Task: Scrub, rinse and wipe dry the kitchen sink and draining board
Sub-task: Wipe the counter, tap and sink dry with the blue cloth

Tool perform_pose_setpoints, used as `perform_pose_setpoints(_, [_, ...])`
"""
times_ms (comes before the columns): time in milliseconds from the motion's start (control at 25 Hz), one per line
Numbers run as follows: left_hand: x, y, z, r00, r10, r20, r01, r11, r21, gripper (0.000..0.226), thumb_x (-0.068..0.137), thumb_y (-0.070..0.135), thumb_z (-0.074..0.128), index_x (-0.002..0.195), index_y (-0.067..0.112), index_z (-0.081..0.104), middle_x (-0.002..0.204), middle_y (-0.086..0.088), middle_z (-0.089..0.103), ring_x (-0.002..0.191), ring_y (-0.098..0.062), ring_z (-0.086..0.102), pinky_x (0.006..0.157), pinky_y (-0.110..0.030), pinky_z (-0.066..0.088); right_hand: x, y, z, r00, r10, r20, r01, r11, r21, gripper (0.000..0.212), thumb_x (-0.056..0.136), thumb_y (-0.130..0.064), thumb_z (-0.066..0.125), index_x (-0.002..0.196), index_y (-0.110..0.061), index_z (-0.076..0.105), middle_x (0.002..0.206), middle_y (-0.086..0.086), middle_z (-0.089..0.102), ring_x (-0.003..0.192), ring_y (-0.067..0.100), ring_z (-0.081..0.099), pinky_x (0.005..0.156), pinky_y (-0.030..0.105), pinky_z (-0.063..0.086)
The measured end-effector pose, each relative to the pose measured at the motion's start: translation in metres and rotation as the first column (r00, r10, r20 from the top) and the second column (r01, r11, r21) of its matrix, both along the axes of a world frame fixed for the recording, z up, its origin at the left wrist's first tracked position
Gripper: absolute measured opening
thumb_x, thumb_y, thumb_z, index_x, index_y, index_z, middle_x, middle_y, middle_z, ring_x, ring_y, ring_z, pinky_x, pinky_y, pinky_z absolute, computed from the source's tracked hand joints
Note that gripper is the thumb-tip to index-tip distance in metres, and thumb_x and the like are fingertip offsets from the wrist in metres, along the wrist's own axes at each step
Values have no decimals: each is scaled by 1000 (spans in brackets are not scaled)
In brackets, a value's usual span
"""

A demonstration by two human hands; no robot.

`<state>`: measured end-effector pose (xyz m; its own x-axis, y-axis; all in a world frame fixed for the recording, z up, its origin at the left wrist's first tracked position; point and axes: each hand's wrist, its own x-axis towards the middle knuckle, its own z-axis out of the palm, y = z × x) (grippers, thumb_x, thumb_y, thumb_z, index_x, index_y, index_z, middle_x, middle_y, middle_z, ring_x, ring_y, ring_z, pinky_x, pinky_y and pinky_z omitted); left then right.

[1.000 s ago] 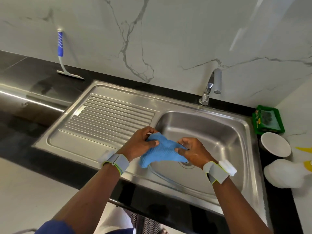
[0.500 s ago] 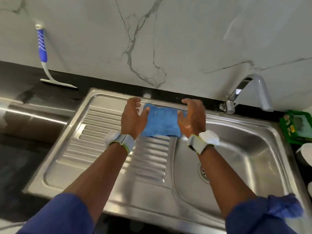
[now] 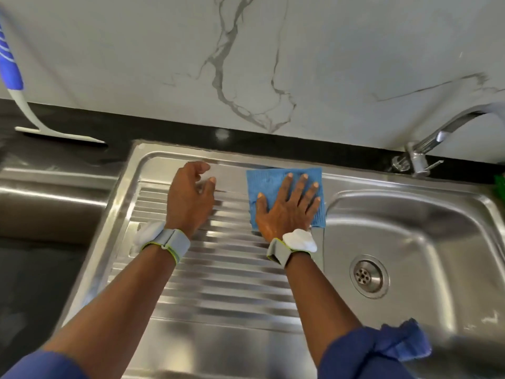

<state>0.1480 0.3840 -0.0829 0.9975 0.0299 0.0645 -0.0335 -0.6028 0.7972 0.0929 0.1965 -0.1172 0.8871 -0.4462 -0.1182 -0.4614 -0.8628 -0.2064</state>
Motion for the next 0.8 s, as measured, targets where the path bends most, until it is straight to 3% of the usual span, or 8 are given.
perform_pose_setpoints(160, [21,39,3,989,13,144,-31,992,123,22,96,26,61,117,24,64,119,-3,61,116,-26,56,100,-42,45,-35,-26,-10,941,339,-8,-337,933,-124,78,94,-71,19,161,-31,8,167,16,-2,151,46,-4,120,62,5])
perform_pose_setpoints(200, [26,50,5,985,13,170,-42,985,170,21,95,27,60,115,24,64,120,-4,60,118,-28,55,102,-46,44,-37,-40,-12,959,282,-11,-281,951,-127,78,93,-72,18,160,-33,9,168,15,-1,152,46,-2,120,63,9])
perform_pose_setpoints(320, [37,80,9,981,61,182,-111,954,278,19,96,26,61,114,24,65,126,-5,57,121,-30,51,102,-47,40,-2,-30,-11,973,-230,-33,230,973,-9,76,92,-65,13,160,-32,6,167,16,-5,150,47,-8,117,67,10])
perform_pose_setpoints(360, [40,85,8,982,71,174,-120,949,290,18,96,25,61,113,24,65,127,-5,57,122,-30,50,101,-47,38,6,-7,-9,974,-222,-34,222,975,-18,74,93,-62,14,160,-32,5,167,16,-5,150,47,-9,117,67,6])
perform_pose_setpoints(440, [41,93,5,985,90,150,-131,949,288,16,96,25,61,112,25,65,128,-4,55,122,-29,49,100,-46,36,-3,41,-8,986,157,57,-152,985,-86,66,99,-56,17,160,-35,5,168,13,-4,152,43,-7,119,66,2])
perform_pose_setpoints(520, [41,101,1,984,104,148,-145,943,301,15,95,26,61,110,27,64,128,-2,55,121,-29,49,98,-47,35,-24,55,-13,883,465,73,-453,882,-132,61,103,-55,21,160,-37,9,168,9,1,153,40,-3,120,64,5])
perform_pose_setpoints(680, [32,133,-2,971,100,219,-178,910,375,16,94,25,64,109,23,65,125,-4,56,118,-32,51,95,-49,40,7,70,-10,987,144,65,-137,986,-96,60,101,-55,20,159,-40,11,169,8,2,153,41,-4,118,67,5])
perform_pose_setpoints(800, [16,152,-5,965,113,238,-207,883,421,17,92,22,65,108,22,64,122,-4,58,115,-32,52,94,-48,40,52,140,-10,879,470,84,-465,882,-69,58,102,-50,18,159,-38,15,169,5,6,154,37,0,118,65,5])
